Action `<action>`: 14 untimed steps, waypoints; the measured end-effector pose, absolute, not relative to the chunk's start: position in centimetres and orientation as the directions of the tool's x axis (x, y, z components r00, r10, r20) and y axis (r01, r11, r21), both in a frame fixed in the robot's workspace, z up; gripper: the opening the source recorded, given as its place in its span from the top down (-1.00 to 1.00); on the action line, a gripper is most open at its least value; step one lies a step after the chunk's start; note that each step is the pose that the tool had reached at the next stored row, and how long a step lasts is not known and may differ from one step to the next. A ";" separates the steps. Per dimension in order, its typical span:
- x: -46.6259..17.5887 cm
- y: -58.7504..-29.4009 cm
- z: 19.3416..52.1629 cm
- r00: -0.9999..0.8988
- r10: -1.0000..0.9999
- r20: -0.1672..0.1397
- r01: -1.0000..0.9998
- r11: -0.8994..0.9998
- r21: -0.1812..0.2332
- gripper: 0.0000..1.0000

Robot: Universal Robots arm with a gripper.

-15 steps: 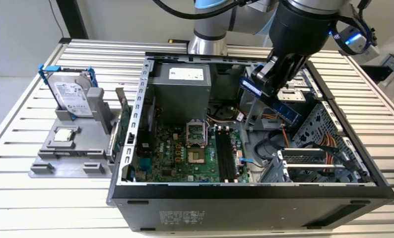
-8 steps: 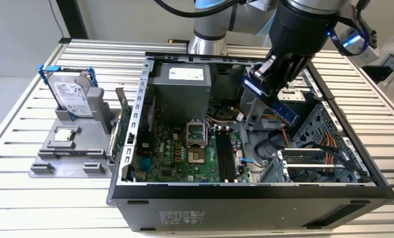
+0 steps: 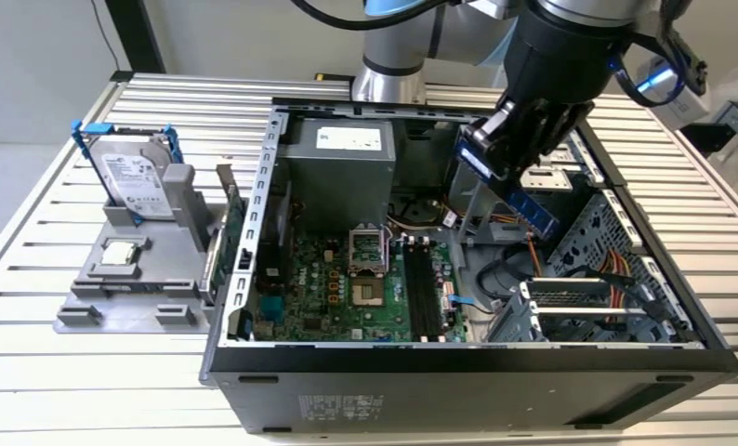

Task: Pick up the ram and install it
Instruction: 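Insert the ram into the slot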

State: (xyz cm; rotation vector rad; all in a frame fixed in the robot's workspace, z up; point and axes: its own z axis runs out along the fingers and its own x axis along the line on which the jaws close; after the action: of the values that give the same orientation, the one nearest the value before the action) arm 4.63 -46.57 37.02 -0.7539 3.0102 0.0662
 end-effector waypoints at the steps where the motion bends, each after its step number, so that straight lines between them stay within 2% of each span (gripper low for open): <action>1: 4.6 -46.6 37.0 -0.886 -0.461 -0.047 -0.463 0.886 0.032 1.00; 14: 4.6 -46.6 37.0 -0.937 -0.347 -0.047 -0.349 0.937 0.032 1.00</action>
State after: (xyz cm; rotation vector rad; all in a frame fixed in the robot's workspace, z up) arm 4.61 -46.57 37.01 -0.5482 3.0516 0.0619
